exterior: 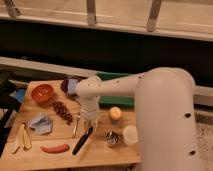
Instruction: Wipe tray with brush
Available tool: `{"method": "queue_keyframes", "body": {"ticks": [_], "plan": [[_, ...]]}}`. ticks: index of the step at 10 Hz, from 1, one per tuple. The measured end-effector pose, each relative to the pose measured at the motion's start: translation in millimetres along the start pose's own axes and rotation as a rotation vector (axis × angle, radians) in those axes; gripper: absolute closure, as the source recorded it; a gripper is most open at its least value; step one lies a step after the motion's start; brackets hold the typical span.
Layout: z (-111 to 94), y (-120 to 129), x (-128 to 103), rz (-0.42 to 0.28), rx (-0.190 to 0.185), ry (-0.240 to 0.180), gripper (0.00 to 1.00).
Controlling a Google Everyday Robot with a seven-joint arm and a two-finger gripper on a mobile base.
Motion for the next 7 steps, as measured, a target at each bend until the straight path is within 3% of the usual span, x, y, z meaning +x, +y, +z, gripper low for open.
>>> {"method": "queue_keyframes", "body": {"ticks": [5, 7], "plan": [[-84, -13, -46, 0.034, -0.024, -0.182, 1.00], [-106, -24, -70, 0.067, -0.037, -0.224, 1.00]]}}
